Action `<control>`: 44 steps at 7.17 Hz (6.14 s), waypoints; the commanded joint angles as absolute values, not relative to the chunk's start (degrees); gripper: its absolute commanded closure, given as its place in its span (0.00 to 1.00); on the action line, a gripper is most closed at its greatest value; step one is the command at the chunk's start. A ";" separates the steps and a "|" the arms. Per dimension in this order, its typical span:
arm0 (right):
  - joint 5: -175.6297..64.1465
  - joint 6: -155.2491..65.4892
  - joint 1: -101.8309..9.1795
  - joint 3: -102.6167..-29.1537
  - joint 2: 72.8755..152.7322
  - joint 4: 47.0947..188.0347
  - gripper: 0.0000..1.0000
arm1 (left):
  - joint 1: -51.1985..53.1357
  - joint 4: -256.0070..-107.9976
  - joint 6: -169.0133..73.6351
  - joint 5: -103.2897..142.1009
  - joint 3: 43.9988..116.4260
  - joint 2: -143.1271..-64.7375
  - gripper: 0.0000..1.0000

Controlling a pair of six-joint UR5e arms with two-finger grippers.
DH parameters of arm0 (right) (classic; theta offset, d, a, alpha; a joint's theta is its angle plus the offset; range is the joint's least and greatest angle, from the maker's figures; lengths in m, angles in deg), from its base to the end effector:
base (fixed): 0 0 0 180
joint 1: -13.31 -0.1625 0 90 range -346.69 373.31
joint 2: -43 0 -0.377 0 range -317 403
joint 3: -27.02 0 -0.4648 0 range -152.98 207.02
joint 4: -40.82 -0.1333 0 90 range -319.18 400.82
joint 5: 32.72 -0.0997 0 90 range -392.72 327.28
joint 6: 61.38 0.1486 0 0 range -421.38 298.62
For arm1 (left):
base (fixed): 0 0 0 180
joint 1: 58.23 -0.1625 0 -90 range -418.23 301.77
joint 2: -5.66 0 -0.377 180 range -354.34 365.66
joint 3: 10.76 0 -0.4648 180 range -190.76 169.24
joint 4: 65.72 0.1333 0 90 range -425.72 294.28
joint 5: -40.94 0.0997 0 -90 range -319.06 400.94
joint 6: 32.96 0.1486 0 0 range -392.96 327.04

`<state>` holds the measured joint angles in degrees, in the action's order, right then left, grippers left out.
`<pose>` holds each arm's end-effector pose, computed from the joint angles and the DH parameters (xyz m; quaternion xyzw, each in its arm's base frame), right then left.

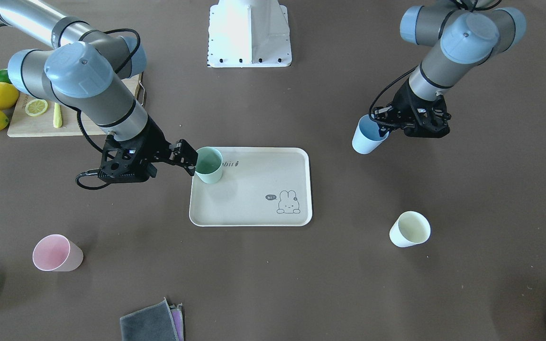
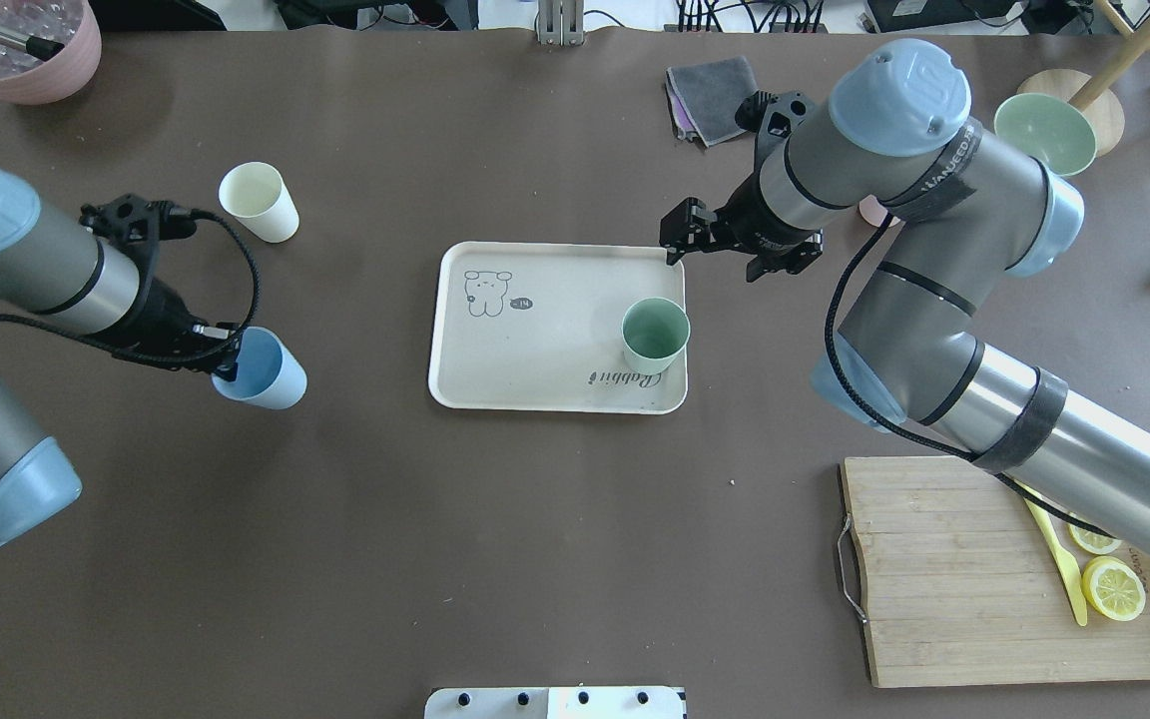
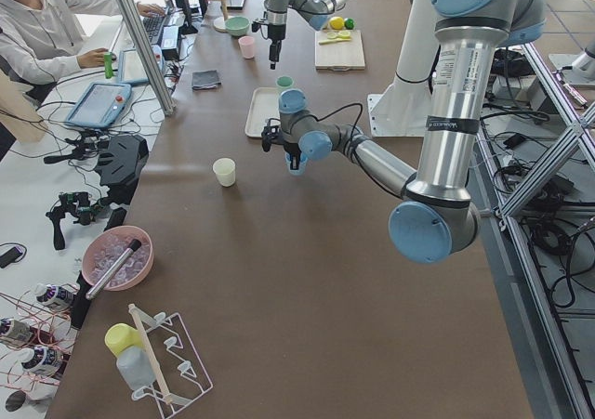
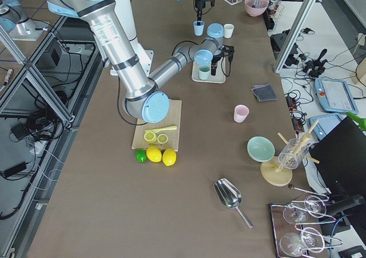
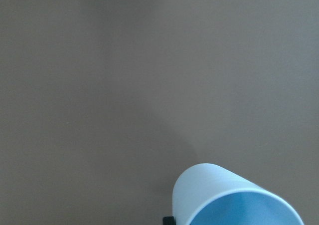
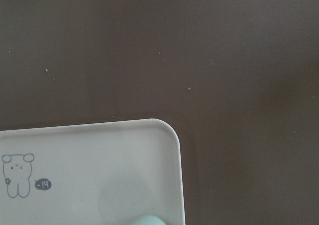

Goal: Place all cups on tray

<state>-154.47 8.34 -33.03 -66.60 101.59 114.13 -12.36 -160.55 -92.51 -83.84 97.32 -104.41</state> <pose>-0.4697 -0.5720 0.2175 0.0247 -0.4858 0.0789 0.8702 0.4185 -0.5011 0.2508 -0.0027 0.4467 -0.0106 0.8946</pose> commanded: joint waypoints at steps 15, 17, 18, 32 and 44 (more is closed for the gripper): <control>-160.95 -9.01 -49.36 -42.33 102.94 113.33 0.32 | -23.69 -163.63 -107.58 -69.45 73.35 -130.66 0.02; -161.30 -8.47 -48.92 -42.24 102.94 113.33 1.00 | -21.51 -163.28 -107.05 -69.80 76.67 -129.52 0.02; -162.00 -8.21 -48.66 -42.24 102.94 113.33 1.00 | -19.49 -163.02 -105.14 -70.50 80.87 -126.47 0.02; -159.99 16.67 -30.55 -49.00 88.96 113.24 0.00 | 1.63 -174.68 -73.30 -84.83 62.65 -116.07 0.02; -163.41 12.10 -38.90 -54.71 95.37 113.68 0.00 | -14.33 -164.07 -94.56 -77.13 68.17 -131.87 1.00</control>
<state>-163.52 13.33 -38.32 -53.67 93.65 113.67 -9.43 -164.65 -92.13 -81.20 67.98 -129.74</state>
